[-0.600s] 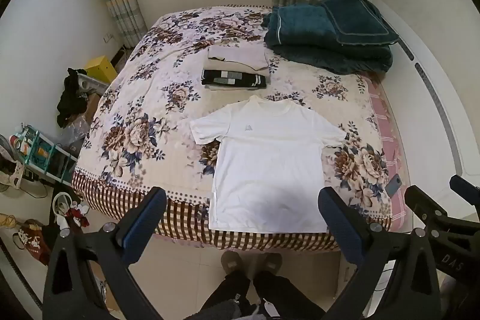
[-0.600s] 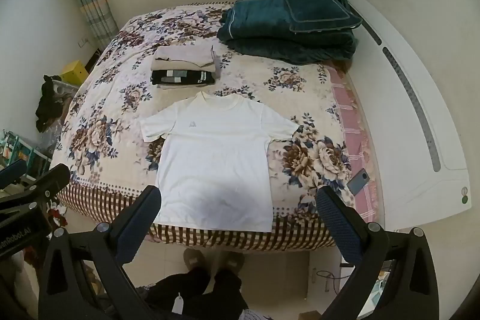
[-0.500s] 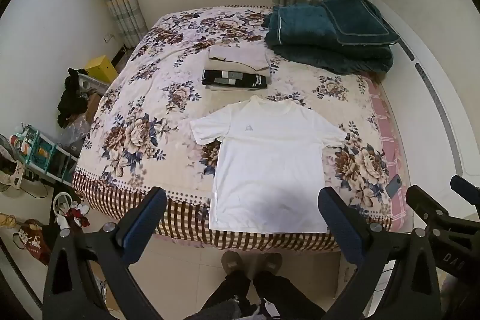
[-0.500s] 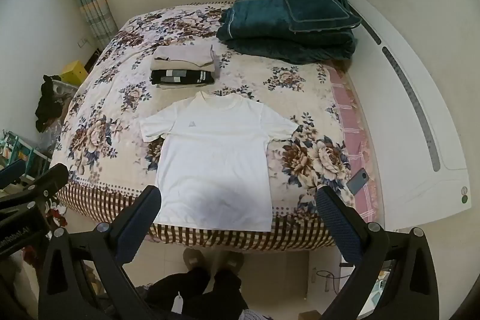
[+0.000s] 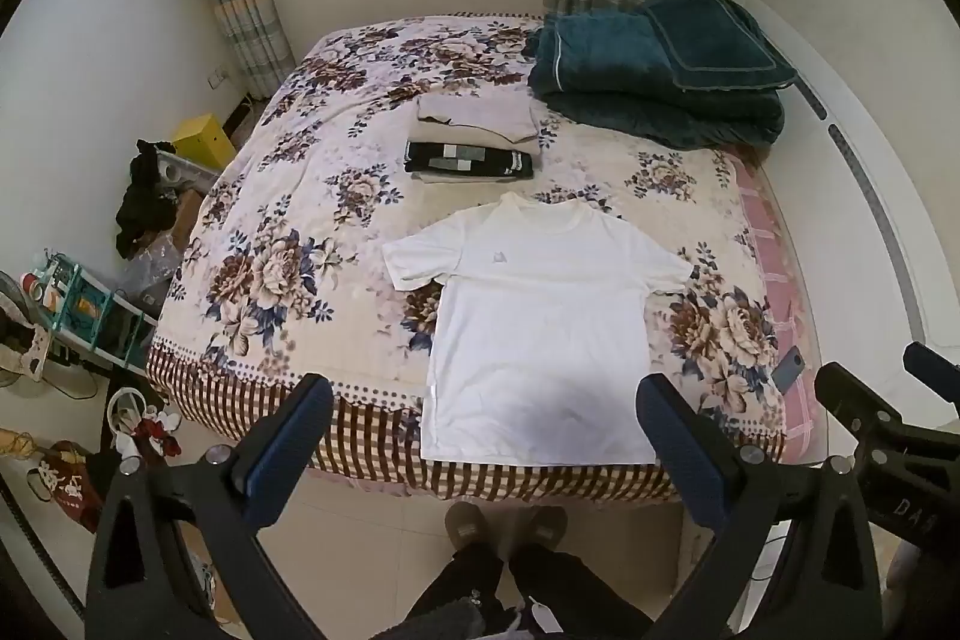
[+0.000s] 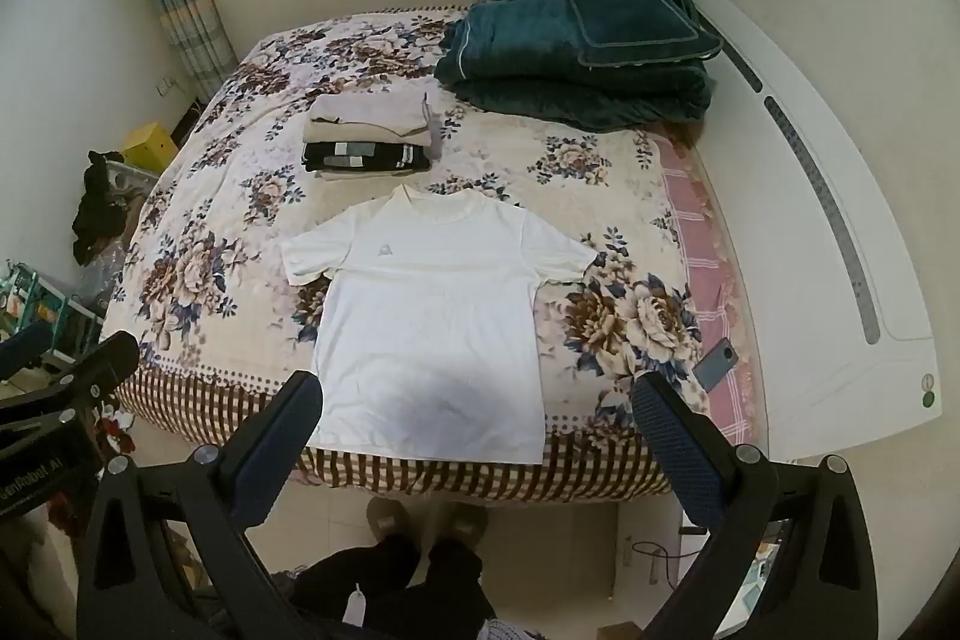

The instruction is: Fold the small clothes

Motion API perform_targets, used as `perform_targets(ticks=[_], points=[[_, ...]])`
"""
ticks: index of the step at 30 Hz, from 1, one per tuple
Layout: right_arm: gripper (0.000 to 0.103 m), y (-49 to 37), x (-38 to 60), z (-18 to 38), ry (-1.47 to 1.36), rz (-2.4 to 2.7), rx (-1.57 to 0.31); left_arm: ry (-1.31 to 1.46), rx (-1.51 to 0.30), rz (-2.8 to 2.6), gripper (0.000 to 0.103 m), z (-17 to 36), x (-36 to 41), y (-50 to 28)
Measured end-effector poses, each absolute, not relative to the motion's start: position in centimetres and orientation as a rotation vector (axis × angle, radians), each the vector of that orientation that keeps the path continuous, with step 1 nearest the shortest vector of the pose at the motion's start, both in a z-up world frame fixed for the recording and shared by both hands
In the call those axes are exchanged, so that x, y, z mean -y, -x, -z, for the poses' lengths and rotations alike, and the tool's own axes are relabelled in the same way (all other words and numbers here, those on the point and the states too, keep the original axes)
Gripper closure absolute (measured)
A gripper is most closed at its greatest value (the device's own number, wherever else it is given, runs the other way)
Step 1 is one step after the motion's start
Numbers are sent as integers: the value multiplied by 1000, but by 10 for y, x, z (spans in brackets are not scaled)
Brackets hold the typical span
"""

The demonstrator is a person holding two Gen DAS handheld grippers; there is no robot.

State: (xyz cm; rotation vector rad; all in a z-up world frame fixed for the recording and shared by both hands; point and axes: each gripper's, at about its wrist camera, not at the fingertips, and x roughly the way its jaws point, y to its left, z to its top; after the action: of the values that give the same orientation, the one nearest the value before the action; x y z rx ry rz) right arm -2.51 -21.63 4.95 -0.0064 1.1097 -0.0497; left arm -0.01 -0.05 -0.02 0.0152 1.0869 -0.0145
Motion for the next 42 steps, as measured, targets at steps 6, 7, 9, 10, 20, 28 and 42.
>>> perform_targets(ticks=[6, 7, 9, 10, 20, 28, 42], points=[[0, 26, 217, -51, 9, 48, -1108, -17, -1085, 11, 0, -8, -3, -2], [0, 26, 218, -52, 10, 48, -1107, -19, -1083, 10, 0, -8, -3, -3], [0, 27, 218, -52, 9, 51, -1105, -24, -1078, 7, 0, -10, -3, -1], [0, 27, 219, -53, 9, 53, -1103, -23, -1075, 7, 0, -12, -3, -1], [0, 25, 219, -55, 10, 54, -1095, -35, -1062, 8, 0, -14, 2, 0], [0, 26, 219, -59, 10, 56, -1089, -39, -1055, 12, 0, -20, 7, -2], [0, 21, 221, -66, 14, 56, -1084, -39, -1045, 17, 0, -25, 12, -4]])
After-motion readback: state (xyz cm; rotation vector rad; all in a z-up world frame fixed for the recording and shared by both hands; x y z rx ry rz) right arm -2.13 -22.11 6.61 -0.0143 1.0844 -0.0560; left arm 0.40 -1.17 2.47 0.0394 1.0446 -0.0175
